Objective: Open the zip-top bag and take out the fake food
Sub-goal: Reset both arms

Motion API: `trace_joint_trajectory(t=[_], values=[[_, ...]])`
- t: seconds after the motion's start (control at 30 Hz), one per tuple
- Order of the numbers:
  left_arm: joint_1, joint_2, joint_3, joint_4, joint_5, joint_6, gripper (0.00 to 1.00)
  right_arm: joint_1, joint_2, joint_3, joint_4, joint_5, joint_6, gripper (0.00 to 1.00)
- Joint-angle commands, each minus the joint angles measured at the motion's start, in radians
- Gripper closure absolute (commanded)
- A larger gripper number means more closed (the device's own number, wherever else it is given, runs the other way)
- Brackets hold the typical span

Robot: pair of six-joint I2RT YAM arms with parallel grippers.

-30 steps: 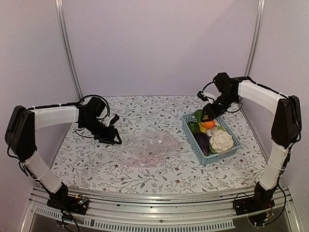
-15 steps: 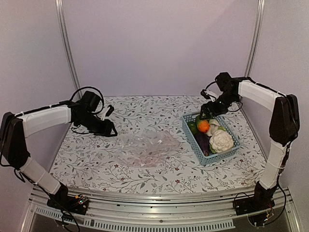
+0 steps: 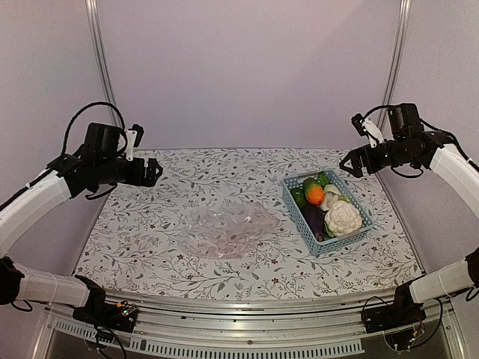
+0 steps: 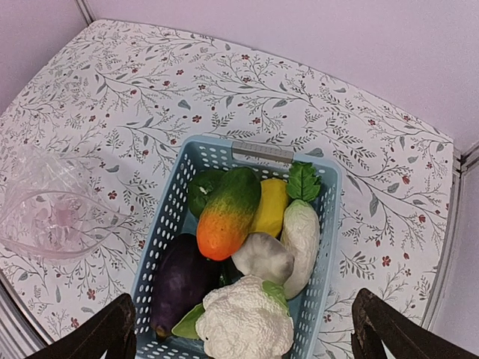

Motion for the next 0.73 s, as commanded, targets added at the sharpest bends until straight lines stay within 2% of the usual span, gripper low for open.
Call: trace_joint_trajectory(t=[0.0,0.17,0.23,0.4,0.47,0.53,0.6,0.7], values=[[-0.021,-0.046,0.045,0.074,-0.071,0.068,0.00,-0.002,-0.018,-0.054,0.085,0.086,0.037,0.01],[-0.003,-0.079,-0.019,0.285,-0.264,-0.097,0.00,-0.002,-0.082,0.025,0.106,0.257,0.080,0.01],[-0.005,-0.066,-0.019,0.347,-0.172,-0.043,0.00,-0.002,-0.092,0.054,0.105,0.355,0.092,0.01],[-0.049,0.090,0.152,0.185,-0.123,0.008,0.01,-0.032,-0.097,0.057,0.118,0.515,0.109,0.01],[-0.065,0.109,0.144,0.164,-0.130,0.014,0.01,-0.049,-0.107,0.041,0.124,0.505,0.117,0.01],[-0.071,0.090,0.063,0.207,-0.149,0.020,0.00,-0.074,-0.129,0.008,0.135,0.465,0.131,0.01],[-0.070,0.071,0.000,0.245,-0.161,0.044,0.00,-0.131,-0.148,-0.030,0.152,0.361,0.146,0.01],[-0.079,0.078,0.000,0.231,-0.163,0.074,0.00,-0.205,-0.146,-0.067,0.177,0.228,0.184,0.01]])
